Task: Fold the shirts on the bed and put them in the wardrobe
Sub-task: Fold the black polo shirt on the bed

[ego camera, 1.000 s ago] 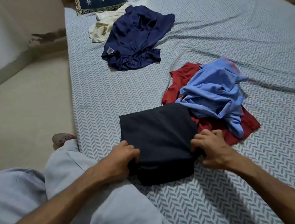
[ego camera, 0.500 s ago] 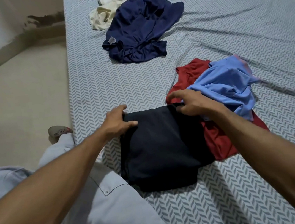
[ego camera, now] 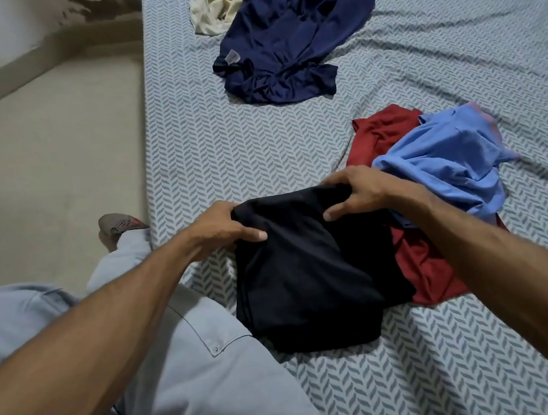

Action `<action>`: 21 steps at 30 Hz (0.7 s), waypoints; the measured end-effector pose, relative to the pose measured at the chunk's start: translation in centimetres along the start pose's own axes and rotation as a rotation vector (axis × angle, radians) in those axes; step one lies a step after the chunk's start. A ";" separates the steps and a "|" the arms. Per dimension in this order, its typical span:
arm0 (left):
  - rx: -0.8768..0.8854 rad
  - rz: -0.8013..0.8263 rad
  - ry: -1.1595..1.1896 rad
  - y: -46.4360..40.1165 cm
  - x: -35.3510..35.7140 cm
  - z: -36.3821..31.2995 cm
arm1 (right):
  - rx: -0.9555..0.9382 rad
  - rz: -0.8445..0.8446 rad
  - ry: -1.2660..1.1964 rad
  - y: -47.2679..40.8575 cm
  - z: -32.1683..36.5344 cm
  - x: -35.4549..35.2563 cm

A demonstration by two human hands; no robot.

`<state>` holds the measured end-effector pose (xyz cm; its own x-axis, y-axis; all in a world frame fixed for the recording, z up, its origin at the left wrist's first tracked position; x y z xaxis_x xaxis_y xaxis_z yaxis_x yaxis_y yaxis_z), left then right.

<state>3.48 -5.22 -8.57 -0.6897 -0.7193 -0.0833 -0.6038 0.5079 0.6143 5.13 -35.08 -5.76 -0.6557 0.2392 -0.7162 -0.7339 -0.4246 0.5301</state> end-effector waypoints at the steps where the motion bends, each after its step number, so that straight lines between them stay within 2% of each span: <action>1: 0.005 -0.012 -0.008 0.1 0.0 0.0 | 0.010 -0.019 0.094 -0.2 0.2 0.1; 3: 0.052 -0.050 0.055 0.1 0.0 -0.3 | -0.089 -0.169 0.213 -0.6 0.9 0.0; 5: 0.107 -0.071 0.165 0.6 -0.3 -0.7 | -0.232 -0.345 0.110 -0.5 2.2 -0.3; 6: 0.123 -0.079 0.205 0.9 -0.7 -0.8 | -0.254 -0.381 -0.016 -0.4 2.7 -0.6; 7: 0.127 -0.093 0.229 1.3 -1.3 -0.8 | -0.223 -0.355 -0.173 -0.3 3.3 -1.0; 9: 0.117 -0.127 0.258 2.0 -2.4 -0.6 | -0.123 -0.142 -0.437 -0.6 3.5 -1.0; 11: 0.091 -0.177 0.284 2.4 -3.4 0.0 | 0.010 0.086 -0.516 -1.3 2.9 -0.5; 13: 0.066 -0.226 0.320 2.6 -4.1 0.7 | 0.142 0.224 -0.562 -2.3 1.9 0.2; 15: 0.047 -0.260 0.355 2.6 -4.5 1.5 | 0.214 0.254 -0.587 -3.4 1.5 0.6; 17: 0.025 -0.270 0.371 2.4 -5.0 2.0 | 0.208 0.236 -0.652 -3.7 2.0 0.3; 21: 0.041 -0.308 0.315 2.4 -6.8 -0.3 | 0.160 0.082 -0.873 -3.8 3.0 -2.0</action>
<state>6.78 0.75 -6.32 -0.3234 -0.9462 -0.0105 -0.7818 0.2609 0.5663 8.75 -31.33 -4.98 -0.5607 0.8212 -0.1061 -0.6518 -0.3587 0.6682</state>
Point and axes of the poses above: each hand's wrist, its own y-axis away from the middle knuckle, its own x-axis out of the palm, z = x × y, the point moved 2 cm from there along -y, towards the middle knuckle, and after that the axes turned 10 degrees about z, right-handed, at the moved point
